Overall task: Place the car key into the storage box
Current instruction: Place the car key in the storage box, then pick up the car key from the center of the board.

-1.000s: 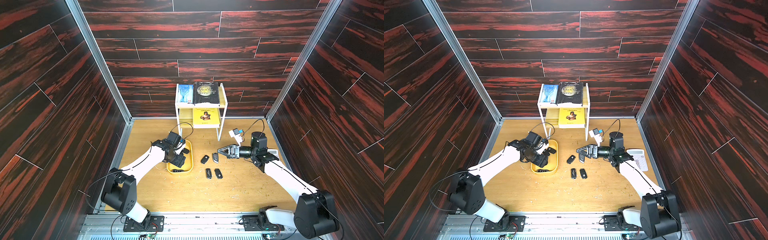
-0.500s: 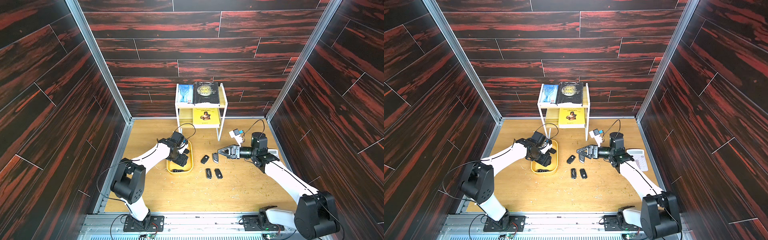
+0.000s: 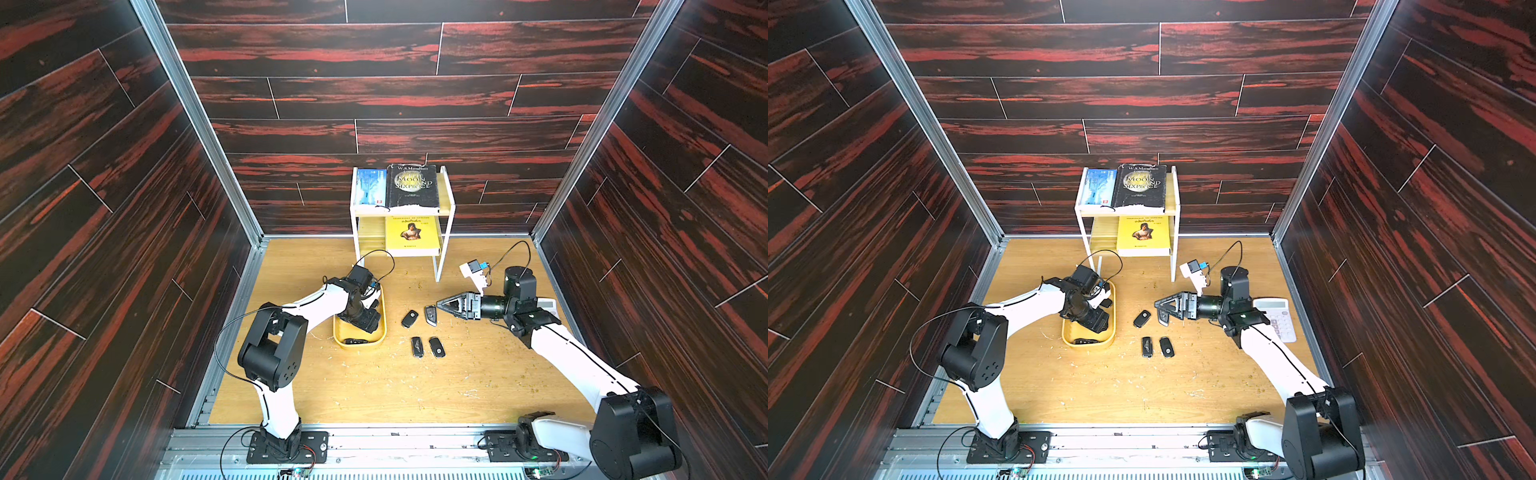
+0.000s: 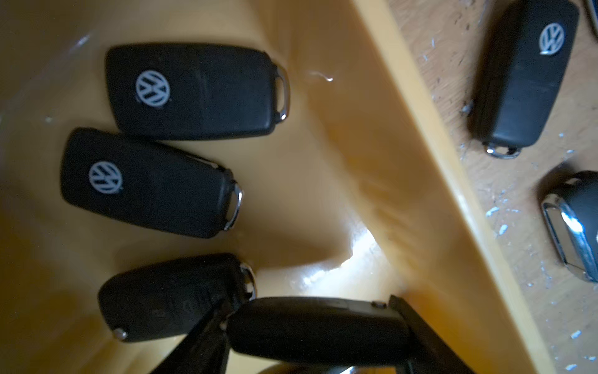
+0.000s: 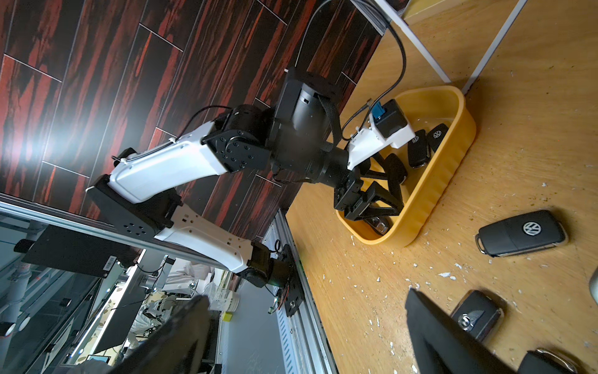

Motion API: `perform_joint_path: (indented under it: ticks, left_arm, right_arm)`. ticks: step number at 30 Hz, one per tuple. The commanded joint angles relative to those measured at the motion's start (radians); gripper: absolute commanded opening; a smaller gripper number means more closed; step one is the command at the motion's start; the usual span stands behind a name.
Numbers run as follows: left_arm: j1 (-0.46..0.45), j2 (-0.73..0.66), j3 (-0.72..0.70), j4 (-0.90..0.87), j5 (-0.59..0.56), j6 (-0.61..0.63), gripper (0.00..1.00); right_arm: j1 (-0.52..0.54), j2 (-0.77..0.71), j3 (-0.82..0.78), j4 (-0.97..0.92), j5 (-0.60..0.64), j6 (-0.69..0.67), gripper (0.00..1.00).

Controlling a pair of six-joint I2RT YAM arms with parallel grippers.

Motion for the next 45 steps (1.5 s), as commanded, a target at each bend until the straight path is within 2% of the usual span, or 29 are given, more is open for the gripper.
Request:
perform_joint_path:
  ticks: [1,10,11,12,13,21,28,30,35,37,39,41,43,45]
  left_arm:
    - [0.003,0.018,0.024,0.018,0.015,-0.003,0.44]
    - [0.001,0.000,0.018,0.052,-0.011,0.000,0.65]
    - [0.001,-0.001,0.018,0.054,-0.007,0.002,0.77]
    - [0.001,-0.001,0.020,0.052,-0.008,0.002,0.97]
    - [0.001,-0.001,0.020,0.054,-0.010,0.001,1.00]
    - [0.000,-0.022,0.009,0.055,-0.009,-0.001,1.00]
    - [0.000,-0.117,0.008,0.042,-0.034,-0.008,1.00]
    - [0.000,-0.163,0.012,0.037,-0.047,-0.010,1.00]
    - [0.000,-0.294,0.020,-0.009,-0.085,-0.030,1.00]
    - [0.000,-0.365,0.015,-0.006,-0.106,-0.058,1.00]
    - [0.001,-0.434,0.010,0.020,-0.125,-0.115,1.00]
    - [0.003,-0.485,0.026,0.018,-0.121,-0.175,1.00]
    - [0.005,-0.515,0.066,-0.021,-0.089,-0.225,1.00]
    - [0.007,-0.532,0.115,-0.070,-0.042,-0.267,1.00]
  right_arm:
    - [-0.005,-0.005,-0.009,-0.015,-0.003,-0.014,0.98]
    - [-0.007,0.007,-0.012,-0.019,0.003,-0.021,0.99]
    - [-0.008,0.011,-0.012,-0.021,0.003,-0.022,0.99]
    - [-0.008,0.012,-0.012,-0.024,0.006,-0.025,0.99]
    - [-0.011,0.012,-0.013,-0.023,0.009,-0.026,0.98]
    - [-0.026,0.011,-0.003,-0.048,0.053,-0.040,0.98]
    - [-0.038,0.034,0.034,-0.055,0.185,-0.047,0.99]
    - [-0.039,0.058,0.085,-0.094,0.228,-0.055,0.98]
    - [-0.031,0.221,0.336,-0.369,0.326,-0.095,0.98]
    - [-0.029,0.253,0.393,-0.446,0.477,-0.111,0.99]
    - [-0.024,0.313,0.499,-0.591,0.593,-0.201,0.99]
    - [0.006,0.400,0.637,-0.790,0.788,-0.299,0.99]
    - [0.049,0.481,0.748,-0.943,0.988,-0.339,0.98]
    - [0.060,0.492,0.754,-0.962,1.035,-0.339,0.99]
